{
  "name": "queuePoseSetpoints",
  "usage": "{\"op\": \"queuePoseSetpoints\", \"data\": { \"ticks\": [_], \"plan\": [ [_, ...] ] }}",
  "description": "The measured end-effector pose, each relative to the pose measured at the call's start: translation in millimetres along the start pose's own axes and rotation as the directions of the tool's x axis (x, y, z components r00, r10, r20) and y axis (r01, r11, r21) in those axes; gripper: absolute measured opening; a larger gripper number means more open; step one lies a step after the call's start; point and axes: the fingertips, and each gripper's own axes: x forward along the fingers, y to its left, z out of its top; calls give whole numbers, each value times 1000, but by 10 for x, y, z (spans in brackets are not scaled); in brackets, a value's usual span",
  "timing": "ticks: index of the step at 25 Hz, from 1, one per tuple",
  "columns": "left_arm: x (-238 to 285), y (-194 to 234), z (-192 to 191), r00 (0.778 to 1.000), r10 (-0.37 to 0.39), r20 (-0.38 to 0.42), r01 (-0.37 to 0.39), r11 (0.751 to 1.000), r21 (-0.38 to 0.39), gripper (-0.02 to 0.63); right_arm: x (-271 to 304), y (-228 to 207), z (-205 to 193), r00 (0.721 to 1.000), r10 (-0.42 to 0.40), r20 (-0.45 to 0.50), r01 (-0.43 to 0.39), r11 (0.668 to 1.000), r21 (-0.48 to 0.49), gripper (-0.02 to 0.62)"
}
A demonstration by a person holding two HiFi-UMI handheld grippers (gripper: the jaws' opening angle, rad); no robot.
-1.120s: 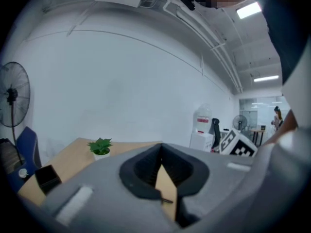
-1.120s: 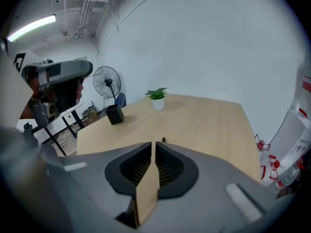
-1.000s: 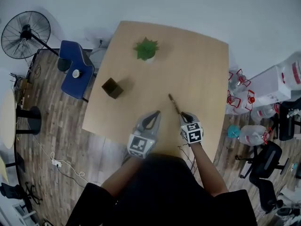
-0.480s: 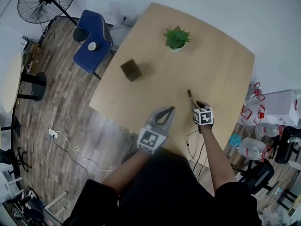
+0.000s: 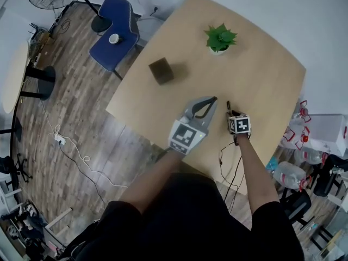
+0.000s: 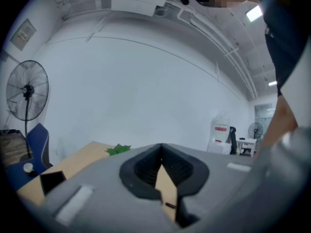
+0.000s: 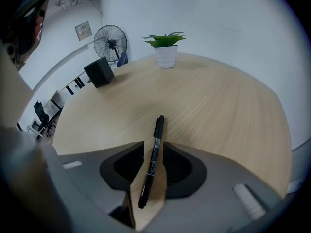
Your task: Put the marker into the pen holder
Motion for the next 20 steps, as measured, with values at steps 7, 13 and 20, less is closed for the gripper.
{"op": "queuePoseSetpoints", "data": {
  "ticks": [7,13,20],
  "plan": [
    [52,235,107,999,-8,40,8,1000,-3,2,78,-30,-43,998,-33,-58,31,998,-50,95],
    [-201,365,155,998,-63,23,62,997,52,2,-20,31,-139,991,-87,-102,84,996,-30,43],
    [-829,730,411,997,-31,67,34,998,-46,2,-397,257,-24,992,-129,14,125,977,174,44]
  ]
}}
